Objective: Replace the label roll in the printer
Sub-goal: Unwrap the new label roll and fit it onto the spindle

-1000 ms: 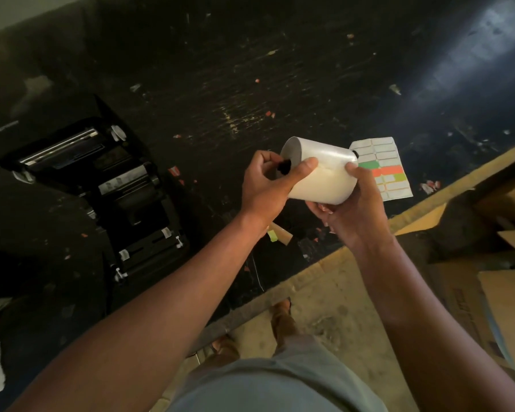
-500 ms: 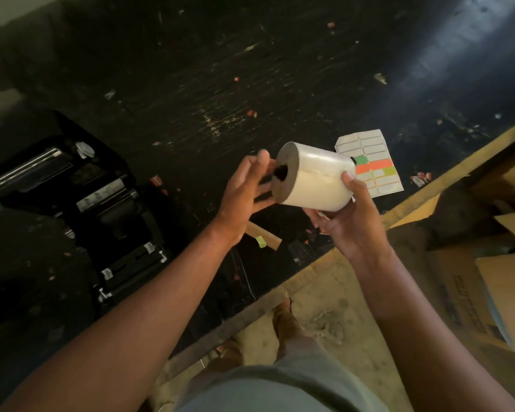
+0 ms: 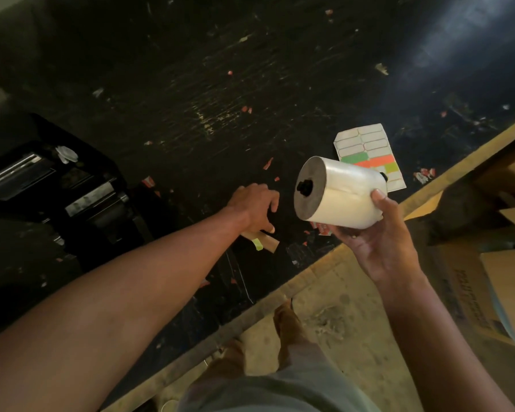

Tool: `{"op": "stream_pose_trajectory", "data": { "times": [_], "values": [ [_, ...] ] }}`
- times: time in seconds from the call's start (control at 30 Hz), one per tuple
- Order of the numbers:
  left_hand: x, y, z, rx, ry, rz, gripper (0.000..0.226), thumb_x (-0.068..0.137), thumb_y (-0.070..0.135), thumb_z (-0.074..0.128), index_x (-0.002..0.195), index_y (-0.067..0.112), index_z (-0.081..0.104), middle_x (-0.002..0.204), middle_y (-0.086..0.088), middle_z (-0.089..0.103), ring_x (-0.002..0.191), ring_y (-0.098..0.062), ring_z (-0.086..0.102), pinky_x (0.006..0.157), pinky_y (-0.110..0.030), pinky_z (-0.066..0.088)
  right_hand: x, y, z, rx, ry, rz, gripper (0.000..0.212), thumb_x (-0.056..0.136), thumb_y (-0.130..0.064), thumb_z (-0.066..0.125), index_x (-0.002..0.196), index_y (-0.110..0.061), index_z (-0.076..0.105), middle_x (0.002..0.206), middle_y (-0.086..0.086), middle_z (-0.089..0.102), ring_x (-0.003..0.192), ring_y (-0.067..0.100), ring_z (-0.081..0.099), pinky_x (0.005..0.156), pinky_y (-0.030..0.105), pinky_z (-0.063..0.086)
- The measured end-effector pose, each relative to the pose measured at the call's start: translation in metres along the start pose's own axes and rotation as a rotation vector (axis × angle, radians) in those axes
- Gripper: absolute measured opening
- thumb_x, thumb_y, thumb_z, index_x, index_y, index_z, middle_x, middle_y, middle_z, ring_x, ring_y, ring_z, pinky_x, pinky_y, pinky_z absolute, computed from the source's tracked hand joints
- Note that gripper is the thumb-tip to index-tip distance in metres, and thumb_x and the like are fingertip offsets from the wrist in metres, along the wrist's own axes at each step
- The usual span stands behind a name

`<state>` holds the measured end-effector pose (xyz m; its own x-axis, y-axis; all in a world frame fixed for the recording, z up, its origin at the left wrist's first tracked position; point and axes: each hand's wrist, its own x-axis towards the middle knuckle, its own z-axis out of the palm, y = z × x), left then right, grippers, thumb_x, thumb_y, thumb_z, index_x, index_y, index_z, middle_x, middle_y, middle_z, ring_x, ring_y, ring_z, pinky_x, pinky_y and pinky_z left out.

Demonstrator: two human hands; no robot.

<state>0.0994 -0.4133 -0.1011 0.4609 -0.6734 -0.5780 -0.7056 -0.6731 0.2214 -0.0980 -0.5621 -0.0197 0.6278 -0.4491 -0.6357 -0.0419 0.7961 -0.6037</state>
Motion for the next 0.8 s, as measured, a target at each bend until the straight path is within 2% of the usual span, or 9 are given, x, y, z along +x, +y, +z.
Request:
{"op": "stream_pose_trajectory", "data": {
  "times": [0.17, 0.3, 0.33, 0.43, 0.53, 0.67, 0.8],
  "values": [
    [0.01, -0.016, -0.002, -0.172, 0.033, -0.099, 0.024, 0.084, 0.036, 0.084, 0.095, 0.037, 0.062, 0.105, 0.012, 0.062, 0.104, -0.012, 0.063, 0.097, -0.044, 0.055, 0.0, 0.004, -0.003, 0.022, 0.04, 0.003, 0.043, 0.091, -0.031, 0.067, 0.133, -0.032, 0.057, 0.148, 0.008, 0.059, 0.135, 0.037, 0.062, 0.103, 0.058, 0.058],
    [0.012, -0.03, -0.003, -0.264, 0.11, -0.166, 0.017, 0.089, 0.034, 0.08, 0.093, 0.037, 0.064, 0.098, 0.01, 0.068, 0.095, -0.012, 0.069, 0.088, -0.043, 0.061, 0.0, 0.004, -0.007, 0.036, 0.07, 0.001, 0.036, 0.092, -0.029, 0.067, 0.127, -0.031, 0.058, 0.15, 0.008, 0.058, 0.135, 0.038, 0.062, 0.101, 0.059, 0.06],
    [0.012, -0.031, -0.002, -0.268, 0.132, -0.161, 0.018, 0.089, 0.037, 0.08, 0.098, 0.035, 0.065, 0.098, 0.009, 0.068, 0.093, -0.011, 0.068, 0.087, -0.042, 0.061, 0.0, 0.004, -0.009, 0.041, 0.078, 0.004, 0.034, 0.094, -0.029, 0.067, 0.127, -0.031, 0.058, 0.15, 0.008, 0.058, 0.134, 0.037, 0.063, 0.098, 0.057, 0.061],
    [0.009, -0.031, 0.003, -0.214, 0.168, -0.106, 0.041, 0.081, 0.045, 0.085, 0.114, 0.032, 0.064, 0.106, 0.008, 0.065, 0.096, -0.011, 0.065, 0.085, -0.039, 0.059, 0.0, 0.003, -0.013, 0.048, 0.103, 0.006, 0.032, 0.096, -0.028, 0.065, 0.128, -0.03, 0.058, 0.15, 0.008, 0.058, 0.133, 0.036, 0.064, 0.087, 0.05, 0.065],
    [0.007, -0.025, 0.005, -0.191, 0.193, -0.1, 0.048, 0.077, 0.041, 0.089, 0.117, 0.031, 0.065, 0.11, 0.008, 0.066, 0.099, -0.013, 0.066, 0.085, -0.039, 0.06, 0.0, 0.002, -0.016, 0.037, 0.105, -0.008, 0.033, 0.095, -0.028, 0.066, 0.127, -0.029, 0.06, 0.149, 0.007, 0.06, 0.132, 0.034, 0.064, 0.081, 0.047, 0.066],
    [0.007, -0.017, 0.0, -0.124, 0.203, -0.096, 0.048, 0.076, 0.043, 0.089, 0.117, 0.029, 0.067, 0.113, 0.004, 0.064, 0.098, -0.016, 0.065, 0.082, -0.039, 0.061, 0.0, 0.003, -0.019, 0.013, 0.111, -0.023, 0.034, 0.091, -0.031, 0.067, 0.125, -0.029, 0.06, 0.151, 0.008, 0.059, 0.136, 0.035, 0.062, 0.093, 0.051, 0.064],
    [0.001, -0.011, -0.016, -0.063, 0.304, -0.062, 0.051, 0.079, 0.047, 0.085, 0.123, 0.025, 0.07, 0.119, 0.0, 0.062, 0.103, -0.019, 0.065, 0.083, -0.038, 0.06, 0.0, 0.008, -0.019, 0.013, 0.124, -0.015, 0.038, 0.09, -0.031, 0.068, 0.127, -0.029, 0.057, 0.149, 0.008, 0.058, 0.135, 0.035, 0.062, 0.103, 0.056, 0.058]
  ]
}}
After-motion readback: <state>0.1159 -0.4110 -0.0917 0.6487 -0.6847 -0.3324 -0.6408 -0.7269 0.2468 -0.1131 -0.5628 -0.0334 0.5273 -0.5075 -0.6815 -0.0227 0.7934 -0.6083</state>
